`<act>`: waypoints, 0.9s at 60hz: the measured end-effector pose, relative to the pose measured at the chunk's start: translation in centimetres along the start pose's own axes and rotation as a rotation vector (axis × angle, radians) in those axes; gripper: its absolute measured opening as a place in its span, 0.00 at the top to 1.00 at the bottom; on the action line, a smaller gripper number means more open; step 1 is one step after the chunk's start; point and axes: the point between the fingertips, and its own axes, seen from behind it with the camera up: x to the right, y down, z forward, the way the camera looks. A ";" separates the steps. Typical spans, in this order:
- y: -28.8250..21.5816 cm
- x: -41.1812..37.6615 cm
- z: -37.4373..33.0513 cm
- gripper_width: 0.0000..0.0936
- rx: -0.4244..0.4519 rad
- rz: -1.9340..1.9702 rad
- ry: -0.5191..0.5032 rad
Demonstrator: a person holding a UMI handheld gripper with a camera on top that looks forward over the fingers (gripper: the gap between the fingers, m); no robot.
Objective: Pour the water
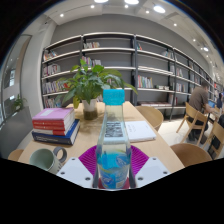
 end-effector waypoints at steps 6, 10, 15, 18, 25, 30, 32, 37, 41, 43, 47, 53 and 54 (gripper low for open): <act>0.2 0.3 -0.2 0.55 0.047 0.020 0.004; 0.2 0.1 -0.2 0.53 0.054 0.007 0.001; 0.3 0.2 -0.6 0.47 0.064 0.001 0.008; 0.3 0.3 -0.8 0.44 0.065 0.004 0.016; 1.7 0.6 -1.2 0.30 -0.005 -0.018 0.043; 3.4 1.2 -2.2 0.21 -0.067 -0.070 0.075; 4.5 1.0 -2.8 0.17 -0.091 -0.067 0.072; 6.9 0.3 -4.6 0.16 -0.146 -0.051 0.059; 9.1 -0.2 -6.7 0.16 -0.200 -0.050 0.067; 9.9 -0.7 -8.0 0.16 -0.219 -0.053 0.071; 11.5 -2.1 -10.9 0.17 -0.258 -0.056 0.068; 12.7 -4.8 -14.7 0.16 -0.303 -0.058 0.057; 12.7 -5.3 -15.4 0.16 -0.305 -0.057 0.053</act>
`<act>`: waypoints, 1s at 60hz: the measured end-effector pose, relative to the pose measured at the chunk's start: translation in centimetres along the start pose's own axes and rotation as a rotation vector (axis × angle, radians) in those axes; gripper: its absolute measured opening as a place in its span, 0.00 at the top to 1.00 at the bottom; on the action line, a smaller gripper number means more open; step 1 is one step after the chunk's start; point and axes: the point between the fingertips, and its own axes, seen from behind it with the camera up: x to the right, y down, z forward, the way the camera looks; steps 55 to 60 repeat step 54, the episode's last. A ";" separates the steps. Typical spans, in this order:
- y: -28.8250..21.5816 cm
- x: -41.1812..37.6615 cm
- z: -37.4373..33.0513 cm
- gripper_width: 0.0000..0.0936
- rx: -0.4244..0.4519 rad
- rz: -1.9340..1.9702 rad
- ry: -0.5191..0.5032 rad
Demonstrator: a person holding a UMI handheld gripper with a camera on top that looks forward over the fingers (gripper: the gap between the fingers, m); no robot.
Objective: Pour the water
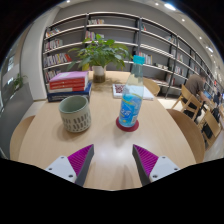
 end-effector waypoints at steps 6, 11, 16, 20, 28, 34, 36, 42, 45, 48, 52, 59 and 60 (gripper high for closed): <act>0.2 -3.0 -3.8 0.16 -0.006 0.004 -0.042; -1.1 -5.4 -7.2 0.16 0.014 0.003 -0.068; -3.5 -7.0 -10.0 0.16 0.054 0.004 -0.077; -5.2 -8.1 -12.3 0.16 0.087 0.007 -0.082; -8.5 -9.7 -16.0 0.16 0.150 0.003 -0.086; -10.0 -10.5 -17.9 0.16 0.184 0.007 -0.084; -10.4 -10.6 -18.6 0.16 0.192 0.009 -0.084; -10.6 -11.0 -19.6 0.16 0.200 0.011 -0.086; -10.6 -11.1 -20.4 0.16 0.196 0.011 -0.091; -10.6 -11.1 -21.0 0.16 0.194 0.009 -0.087; -10.5 -10.8 -21.5 0.16 0.193 0.004 -0.076; -10.6 -10.7 -21.6 0.16 0.195 0.005 -0.072; -10.6 -10.7 -21.6 0.16 0.195 0.005 -0.072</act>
